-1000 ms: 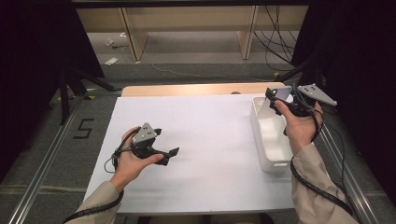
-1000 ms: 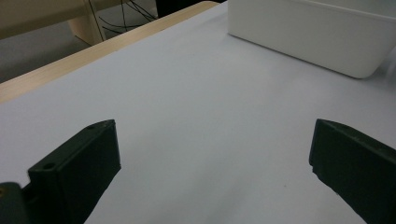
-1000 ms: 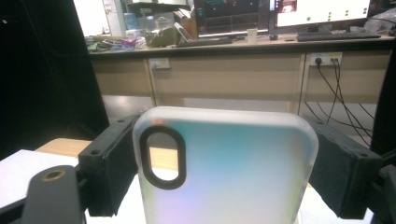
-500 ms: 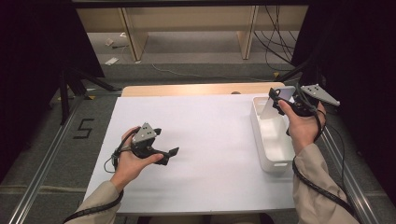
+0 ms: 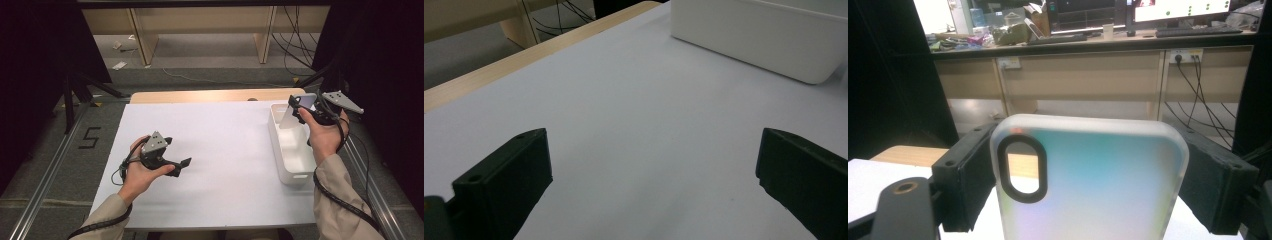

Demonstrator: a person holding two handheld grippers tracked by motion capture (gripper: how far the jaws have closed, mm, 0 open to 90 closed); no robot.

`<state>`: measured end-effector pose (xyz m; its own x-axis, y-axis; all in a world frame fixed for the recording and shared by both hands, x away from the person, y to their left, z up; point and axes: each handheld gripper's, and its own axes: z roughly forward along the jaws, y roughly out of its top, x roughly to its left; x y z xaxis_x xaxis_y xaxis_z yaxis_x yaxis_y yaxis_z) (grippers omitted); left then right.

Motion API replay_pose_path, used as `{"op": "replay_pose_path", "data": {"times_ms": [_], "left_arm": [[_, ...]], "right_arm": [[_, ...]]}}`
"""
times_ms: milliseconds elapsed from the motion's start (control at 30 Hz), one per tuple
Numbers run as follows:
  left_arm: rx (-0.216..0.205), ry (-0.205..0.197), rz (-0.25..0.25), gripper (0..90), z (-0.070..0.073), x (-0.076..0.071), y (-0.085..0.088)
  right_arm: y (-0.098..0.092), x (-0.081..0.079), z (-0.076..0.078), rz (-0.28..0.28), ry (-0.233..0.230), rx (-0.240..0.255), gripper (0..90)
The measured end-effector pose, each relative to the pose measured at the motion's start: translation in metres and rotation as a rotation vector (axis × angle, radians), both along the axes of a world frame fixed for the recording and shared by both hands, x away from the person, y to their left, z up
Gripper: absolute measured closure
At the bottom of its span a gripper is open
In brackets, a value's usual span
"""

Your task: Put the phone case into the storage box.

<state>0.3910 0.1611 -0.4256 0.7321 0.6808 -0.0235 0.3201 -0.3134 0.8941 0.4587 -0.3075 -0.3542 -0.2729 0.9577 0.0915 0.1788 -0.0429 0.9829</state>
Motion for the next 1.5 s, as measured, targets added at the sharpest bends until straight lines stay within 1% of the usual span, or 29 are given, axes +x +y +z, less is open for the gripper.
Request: {"op": "replay_pose_path", "data": {"times_ms": [633,900,967,1233,1500], "left_arm": [[0.003,-0.003,-0.005,0.7,0.001,0.0,0.0],[0.0,-0.002,-0.001,0.7,0.001,0.0,0.0],[-0.001,-0.001,0.001,0.7,0.001,0.0,0.0],[0.003,0.0,-0.005,0.7,0.0,0.0,-0.001],[0.001,-0.001,0.0,0.7,0.001,0.0,0.0]], "right_arm": [[-0.003,0.002,-0.004,-0.015,0.008,-0.007,18.4],[-0.005,0.004,-0.009,-0.019,0.021,-0.009,18.4],[-0.005,0.004,-0.01,-0.019,0.027,-0.012,18.4],[-0.003,0.006,-0.011,-0.013,0.03,-0.023,18.4],[-0.002,0.008,-0.011,-0.013,0.031,-0.036,18.4]]}}
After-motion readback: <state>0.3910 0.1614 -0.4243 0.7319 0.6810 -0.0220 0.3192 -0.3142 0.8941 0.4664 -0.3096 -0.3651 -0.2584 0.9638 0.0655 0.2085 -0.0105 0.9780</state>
